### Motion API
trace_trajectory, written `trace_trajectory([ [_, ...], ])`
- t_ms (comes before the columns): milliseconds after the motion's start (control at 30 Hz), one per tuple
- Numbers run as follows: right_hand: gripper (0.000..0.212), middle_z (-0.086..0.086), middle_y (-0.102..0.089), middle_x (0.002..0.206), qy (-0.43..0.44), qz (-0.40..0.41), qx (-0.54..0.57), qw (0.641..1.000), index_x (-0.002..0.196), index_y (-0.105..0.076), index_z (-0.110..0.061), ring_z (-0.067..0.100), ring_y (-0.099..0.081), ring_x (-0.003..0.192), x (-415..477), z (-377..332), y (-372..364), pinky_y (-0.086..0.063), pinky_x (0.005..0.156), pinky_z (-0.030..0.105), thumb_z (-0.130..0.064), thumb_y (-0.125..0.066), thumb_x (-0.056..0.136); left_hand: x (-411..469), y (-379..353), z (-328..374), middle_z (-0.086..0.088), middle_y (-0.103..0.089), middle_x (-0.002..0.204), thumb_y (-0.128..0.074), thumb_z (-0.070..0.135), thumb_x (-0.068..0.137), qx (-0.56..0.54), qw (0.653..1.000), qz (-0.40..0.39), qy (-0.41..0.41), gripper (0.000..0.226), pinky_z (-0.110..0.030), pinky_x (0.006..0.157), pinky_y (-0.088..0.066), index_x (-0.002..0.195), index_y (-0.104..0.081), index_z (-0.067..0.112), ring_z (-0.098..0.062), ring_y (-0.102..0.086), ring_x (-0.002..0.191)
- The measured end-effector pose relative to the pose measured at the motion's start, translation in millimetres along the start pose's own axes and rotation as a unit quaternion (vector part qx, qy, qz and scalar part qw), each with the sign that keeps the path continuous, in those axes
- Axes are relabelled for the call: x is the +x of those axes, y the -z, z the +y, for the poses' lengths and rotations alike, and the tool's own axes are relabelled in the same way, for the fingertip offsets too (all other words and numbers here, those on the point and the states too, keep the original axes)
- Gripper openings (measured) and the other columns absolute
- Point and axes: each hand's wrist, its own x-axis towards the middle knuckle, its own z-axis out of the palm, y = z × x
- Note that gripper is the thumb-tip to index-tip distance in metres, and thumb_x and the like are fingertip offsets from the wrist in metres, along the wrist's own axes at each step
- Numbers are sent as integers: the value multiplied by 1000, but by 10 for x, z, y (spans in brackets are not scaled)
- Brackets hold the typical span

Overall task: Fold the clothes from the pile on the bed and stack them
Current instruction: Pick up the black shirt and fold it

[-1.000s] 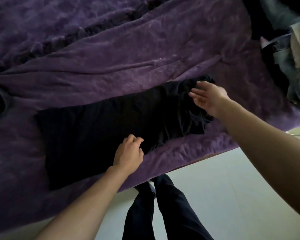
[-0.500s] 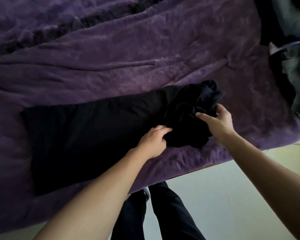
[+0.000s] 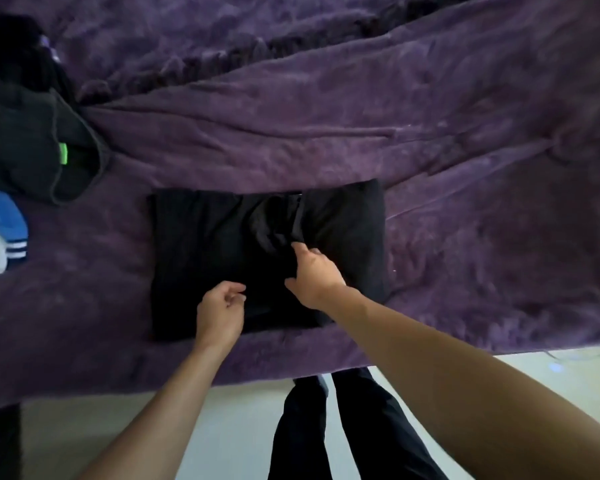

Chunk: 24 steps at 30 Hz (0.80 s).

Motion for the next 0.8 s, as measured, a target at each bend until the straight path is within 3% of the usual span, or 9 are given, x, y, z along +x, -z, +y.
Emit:
trace_trajectory([
  [33,74,15,-49,133,-4,-32,6,999,148,-27,-14,33,-51,121,43,33,-33,-42,100,36,-29,-66,88,-25,-2,-21,2,-66,89,-49,1,91,6,1000,6,-7,25,-30,79,-49,96,-65,20,-21,-64,89],
  [100,69,8,-62,115,7,0,82,997,143,-42,-14,23,-59,111,61,136,15,-44,93,27,-36,-70,84,-83,-59,17,-3,-63,101,-50,0,89,35,997,18,-60,26,-27,80,-46,105,-66,14,-22,-62,93],
  [167,45,-6,-64,89,14,155,153,976,122,-61,-19,16,-65,91,27,319,169,-49,82,27,-35,-71,82,-126,-174,124,-7,-55,121,-52,1,88,81,988,33,-131,33,-32,88,-47,117,-63,12,-24,-56,107],
  [267,38,-3,-62,105,-34,346,150,926,115,-60,-24,20,-63,97,2,752,468,-49,86,34,-33,-70,80,-73,-368,354,-10,-38,146,-52,11,92,146,960,54,-231,41,-37,98,-44,133,-54,16,-26,-38,130],
  [367,58,2,-64,114,-129,260,242,926,126,-54,-15,15,-63,98,79,1046,576,-53,87,36,-35,-78,77,130,-554,464,-11,-25,155,-47,26,98,203,946,-4,-251,46,-37,106,-35,143,-41,20,-25,-26,140],
  [467,36,2,-72,91,-140,151,343,917,107,-65,-9,2,-67,65,166,1175,506,-54,54,22,-21,-80,76,371,-666,430,-9,-24,156,-43,32,100,295,917,-72,-257,50,-36,109,-28,147,-33,21,-23,-22,143],
  [600,22,5,-74,87,-79,152,377,910,97,-66,-11,9,-70,66,72,1107,548,-52,51,22,-11,-77,78,536,-571,378,-6,-29,154,-49,31,97,302,904,-99,-285,51,-38,107,-31,146,-36,24,-22,-27,140],
  [700,25,2,-74,84,-7,157,363,918,97,-64,-16,13,-72,75,-183,716,572,-55,59,23,-11,-78,77,536,-409,395,-3,-34,151,-58,24,93,198,933,-154,-259,52,-34,110,-31,143,-43,22,-20,-34,137],
  [800,31,3,-73,87,38,140,345,927,101,-60,-15,18,-72,80,-379,143,544,-58,61,33,-14,-79,76,558,-52,432,0,-56,129,-65,12,87,-3,974,-146,-174,45,-25,102,-41,130,-57,19,-14,-54,119],
])
